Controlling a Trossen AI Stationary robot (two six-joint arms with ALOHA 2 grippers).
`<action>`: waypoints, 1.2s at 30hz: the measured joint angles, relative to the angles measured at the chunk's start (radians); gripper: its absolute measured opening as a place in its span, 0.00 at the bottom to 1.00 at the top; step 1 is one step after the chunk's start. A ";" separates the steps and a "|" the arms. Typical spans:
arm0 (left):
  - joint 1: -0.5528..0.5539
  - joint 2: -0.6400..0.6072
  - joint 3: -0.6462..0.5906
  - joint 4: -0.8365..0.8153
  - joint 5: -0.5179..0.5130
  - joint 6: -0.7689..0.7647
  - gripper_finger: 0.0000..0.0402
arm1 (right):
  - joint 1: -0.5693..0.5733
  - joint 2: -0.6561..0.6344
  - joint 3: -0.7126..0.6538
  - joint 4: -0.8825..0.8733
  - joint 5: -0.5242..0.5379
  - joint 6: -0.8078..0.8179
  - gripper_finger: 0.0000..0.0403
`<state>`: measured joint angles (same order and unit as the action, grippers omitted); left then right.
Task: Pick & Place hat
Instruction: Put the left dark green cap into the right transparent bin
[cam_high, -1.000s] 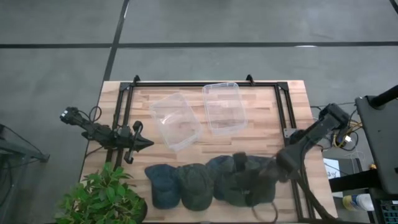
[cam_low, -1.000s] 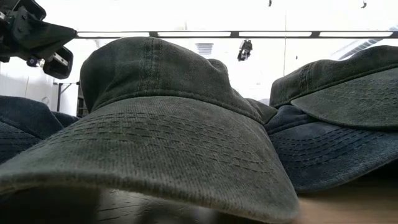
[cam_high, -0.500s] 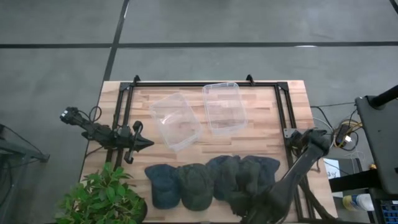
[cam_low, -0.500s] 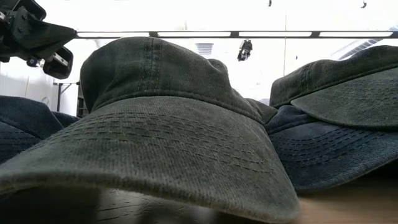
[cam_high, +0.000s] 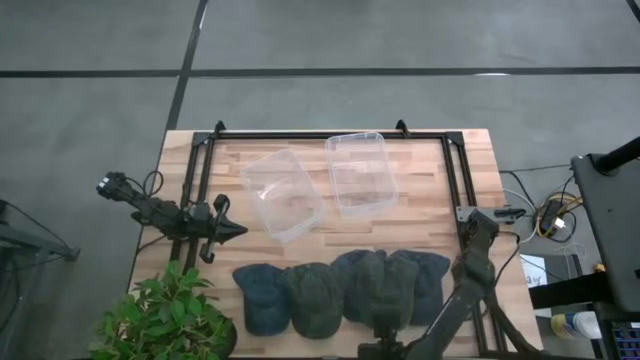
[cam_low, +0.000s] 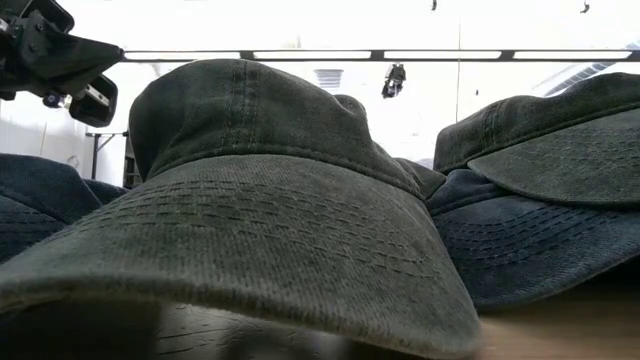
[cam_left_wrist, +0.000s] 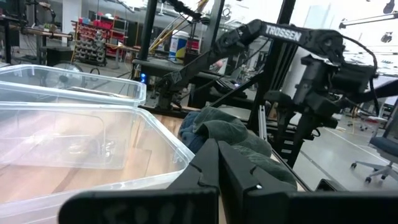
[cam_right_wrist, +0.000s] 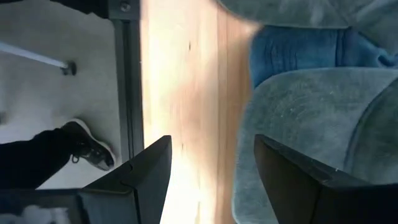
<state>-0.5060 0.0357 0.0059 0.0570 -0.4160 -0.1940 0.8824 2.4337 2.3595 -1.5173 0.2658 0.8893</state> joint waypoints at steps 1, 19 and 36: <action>0.000 0.000 0.000 0.000 0.000 0.000 0.00 | 0.002 0.005 -0.007 0.000 -0.001 0.007 0.56; 0.000 0.002 0.000 0.013 0.000 0.000 0.00 | 0.023 0.014 -0.065 -0.026 0.038 0.128 0.52; 0.000 0.002 0.000 0.015 0.000 0.000 0.00 | 0.030 0.029 -0.137 -0.054 0.108 0.049 0.52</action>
<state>-0.5061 0.0380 0.0059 0.0719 -0.4164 -0.1942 0.9119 2.4630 2.2229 -1.5712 0.3739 0.9381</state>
